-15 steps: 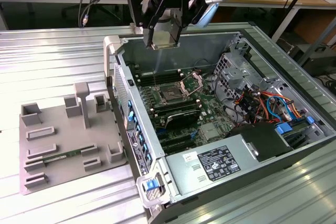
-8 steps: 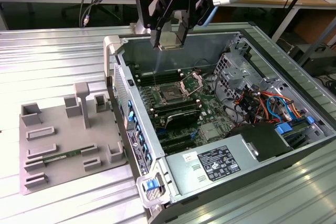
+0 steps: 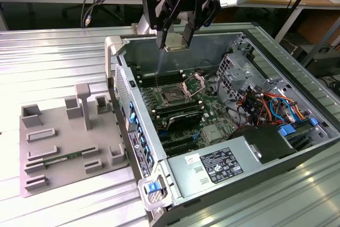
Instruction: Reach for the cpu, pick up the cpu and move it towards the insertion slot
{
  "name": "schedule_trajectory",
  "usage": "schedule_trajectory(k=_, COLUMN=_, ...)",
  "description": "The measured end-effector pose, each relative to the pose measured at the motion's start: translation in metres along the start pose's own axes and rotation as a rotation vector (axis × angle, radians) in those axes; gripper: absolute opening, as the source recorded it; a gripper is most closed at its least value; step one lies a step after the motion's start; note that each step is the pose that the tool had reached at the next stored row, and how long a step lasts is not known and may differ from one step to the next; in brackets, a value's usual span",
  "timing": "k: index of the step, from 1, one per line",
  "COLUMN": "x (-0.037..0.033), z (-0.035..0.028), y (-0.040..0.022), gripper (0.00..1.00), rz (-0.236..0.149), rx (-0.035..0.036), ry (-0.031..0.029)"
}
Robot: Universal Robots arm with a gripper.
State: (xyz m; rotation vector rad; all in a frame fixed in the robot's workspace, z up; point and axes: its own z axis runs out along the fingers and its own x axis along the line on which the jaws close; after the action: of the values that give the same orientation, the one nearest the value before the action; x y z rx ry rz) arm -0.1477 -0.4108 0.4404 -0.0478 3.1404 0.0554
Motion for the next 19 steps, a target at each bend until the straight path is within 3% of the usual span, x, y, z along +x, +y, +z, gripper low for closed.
schedule_trajectory(k=14, x=-0.0112, z=0.0035, y=0.0002, gripper=0.55, rz=0.000, rx=0.0000, ry=0.0001)
schedule_trajectory(k=19, x=-0.0171, z=0.0082, y=0.0000, gripper=0.55, rz=0.000, rx=-0.0002, ry=0.0001)
